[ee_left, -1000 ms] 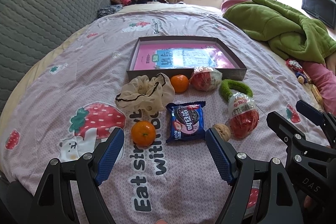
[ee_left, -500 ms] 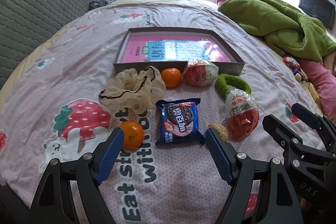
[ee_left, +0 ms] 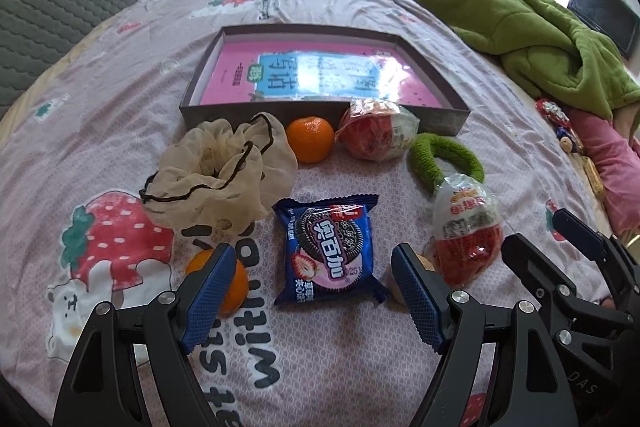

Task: Organize objects
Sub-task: 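Grasp the blue biscuit packet with the left tool while the right tool approaches the wrapped egg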

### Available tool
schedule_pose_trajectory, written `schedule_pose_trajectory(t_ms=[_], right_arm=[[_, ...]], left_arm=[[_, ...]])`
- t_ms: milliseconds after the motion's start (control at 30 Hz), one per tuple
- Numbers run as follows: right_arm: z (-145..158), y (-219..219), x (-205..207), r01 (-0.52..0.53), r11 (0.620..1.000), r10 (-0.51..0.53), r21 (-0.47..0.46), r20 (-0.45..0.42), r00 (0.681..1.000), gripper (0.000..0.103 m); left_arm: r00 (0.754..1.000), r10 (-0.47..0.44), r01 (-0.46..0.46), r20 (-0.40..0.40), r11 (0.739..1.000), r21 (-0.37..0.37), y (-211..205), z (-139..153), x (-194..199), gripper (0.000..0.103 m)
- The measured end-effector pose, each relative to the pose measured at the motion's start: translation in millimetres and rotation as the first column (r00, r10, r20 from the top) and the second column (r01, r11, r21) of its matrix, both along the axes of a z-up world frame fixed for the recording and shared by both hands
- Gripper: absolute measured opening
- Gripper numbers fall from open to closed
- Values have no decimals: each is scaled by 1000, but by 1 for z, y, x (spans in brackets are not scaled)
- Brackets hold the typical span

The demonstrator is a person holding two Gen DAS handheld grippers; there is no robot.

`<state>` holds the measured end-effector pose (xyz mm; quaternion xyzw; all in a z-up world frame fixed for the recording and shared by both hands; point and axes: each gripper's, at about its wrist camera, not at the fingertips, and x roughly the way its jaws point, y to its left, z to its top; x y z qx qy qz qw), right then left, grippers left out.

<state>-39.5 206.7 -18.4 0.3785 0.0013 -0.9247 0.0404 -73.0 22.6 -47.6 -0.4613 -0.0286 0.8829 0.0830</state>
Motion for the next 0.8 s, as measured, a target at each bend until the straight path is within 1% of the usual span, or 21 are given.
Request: schedule_pose_trajectory(t_ms=[133, 233, 367, 500, 600, 633, 700, 800], right_arm=[[-3, 0, -7, 7, 1000, -7, -7, 16, 1000, 79], [-6, -1, -10, 6, 1000, -6, -3, 34, 999, 79], [-12, -3, -16, 7, 1000, -6, -9, 56, 998, 79], [-16, -4, -22, 2, 1000, 0, -30, 73, 997, 79], [-20, -5, -26, -2, 999, 6, -44, 90, 996, 77], [-21, -4, -27, -2, 999, 7, -49, 97, 995, 76], [-22, -5, -30, -18, 997, 25, -72, 105, 994, 72], [-24, -7, -30, -37, 996, 46, -77, 114, 992, 70]], left_arm=[[1000, -8, 8, 11, 1000, -15, 3, -4, -7, 81], [1000, -14, 16, 27, 999, -50, 8, -10, -13, 81], [999, -22, 24, 35, 997, -68, 10, -13, -17, 81], [999, -16, 18, 35, 997, -75, 7, -14, -18, 80], [999, -15, 17, 44, 998, -59, 4, -14, -18, 80], [999, -16, 19, 45, 998, -56, 3, -14, -18, 79], [998, -27, 29, 59, 999, -37, 4, -15, -18, 73], [994, -41, 42, 102, 999, -8, 5, -21, -16, 60]])
